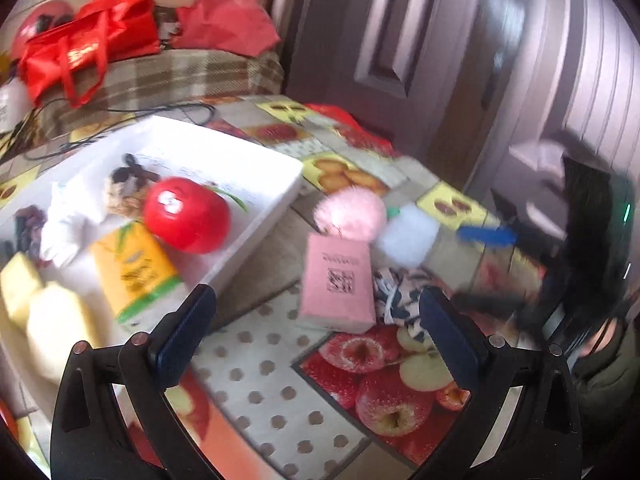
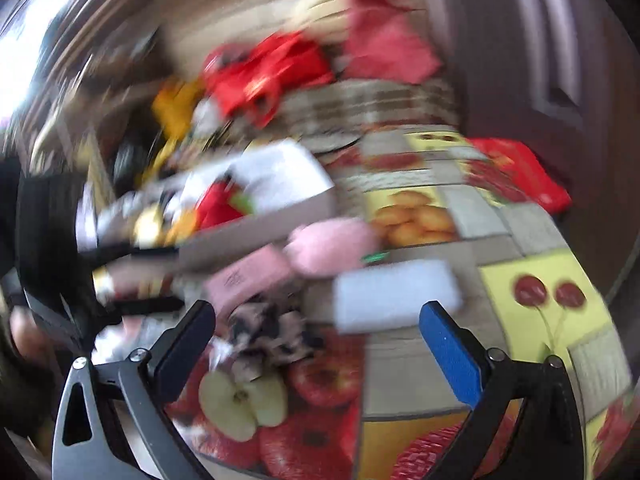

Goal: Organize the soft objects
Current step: 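Grasp the pink tissue pack with the left gripper while the right gripper grasps the patterned cloth, then carry the pink tissue pack and patterned cloth over the white tray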

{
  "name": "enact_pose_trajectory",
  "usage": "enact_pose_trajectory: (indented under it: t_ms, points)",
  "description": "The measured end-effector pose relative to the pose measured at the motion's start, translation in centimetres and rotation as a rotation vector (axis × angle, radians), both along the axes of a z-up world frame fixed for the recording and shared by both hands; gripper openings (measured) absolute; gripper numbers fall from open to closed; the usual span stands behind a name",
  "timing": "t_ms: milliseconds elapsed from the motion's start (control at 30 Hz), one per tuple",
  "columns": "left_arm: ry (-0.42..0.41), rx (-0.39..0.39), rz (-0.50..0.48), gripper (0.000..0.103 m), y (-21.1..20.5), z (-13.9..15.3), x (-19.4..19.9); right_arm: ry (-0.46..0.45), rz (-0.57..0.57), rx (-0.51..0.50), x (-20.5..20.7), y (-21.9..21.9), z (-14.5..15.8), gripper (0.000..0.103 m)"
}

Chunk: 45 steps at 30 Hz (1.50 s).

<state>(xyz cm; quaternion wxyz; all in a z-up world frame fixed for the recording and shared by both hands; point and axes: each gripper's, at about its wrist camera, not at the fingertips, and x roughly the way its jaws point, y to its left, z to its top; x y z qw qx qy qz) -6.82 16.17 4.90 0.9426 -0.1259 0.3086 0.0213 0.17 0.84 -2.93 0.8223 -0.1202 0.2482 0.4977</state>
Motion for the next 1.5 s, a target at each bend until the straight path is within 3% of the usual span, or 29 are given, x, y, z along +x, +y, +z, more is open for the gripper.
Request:
enact_pose_trajectory:
  t_ms: [100,133,167,200,333,467,567,700,767,800,933,1167,1500]
  points:
    - [-0.014,-0.023,0.020,0.102,0.8,0.4,-0.5,-0.015,0.042,-0.091,-0.4,2.4,-1.0,0.091]
    - [-0.005,-0.028,0.021,0.102,0.8,0.3,-0.4,-0.010,0.056,-0.125,-0.3,3.2,-1.5,0.080]
    - [0.010,-0.031,0.020,0.102,0.7,0.1,-0.2,-0.004,0.061,-0.155,-0.2,3.8,-1.9,0.059]
    - [0.033,-0.030,0.017,0.102,0.5,-0.2,0.1,0.004,0.061,-0.187,0.0,4.3,-2.3,0.052]
    - [0.091,0.001,-0.022,0.102,-1.1,-1.1,0.8,0.002,0.052,-0.146,0.1,2.3,-2.0,0.047]
    - [0.104,0.078,-0.049,0.102,-3.2,-1.0,2.4,0.056,-0.088,0.048,2.3,-2.4,-0.5,0.047]
    - [0.160,0.148,-0.043,0.080,-4.3,-1.4,4.8,0.088,-0.192,0.143,4.0,-4.7,-0.3,0.047]
    - [0.242,0.163,-0.065,0.077,-4.9,-3.5,7.5,0.085,-0.192,0.150,3.9,-4.6,-0.3,0.047]
    - [0.256,0.200,-0.083,0.064,-5.4,-4.4,7.7,0.074,-0.184,0.144,3.7,-4.5,-0.4,0.047]
    - [0.243,0.200,-0.093,0.049,-5.5,-4.1,7.5,0.074,-0.185,0.144,3.8,-4.5,-0.3,0.047]
    - [0.205,0.213,-0.113,0.049,-5.9,-3.7,6.7,0.080,-0.183,0.149,3.6,-4.4,-0.3,0.047]
    - [0.012,0.228,-0.054,0.049,-5.9,-0.4,3.8,0.023,-0.210,0.185,2.8,-4.9,0.4,0.047]
    - [-0.280,0.284,0.163,0.050,-2.6,8.0,-2.3,-0.061,-0.279,0.442,0.1,-7.6,6.4,0.047]
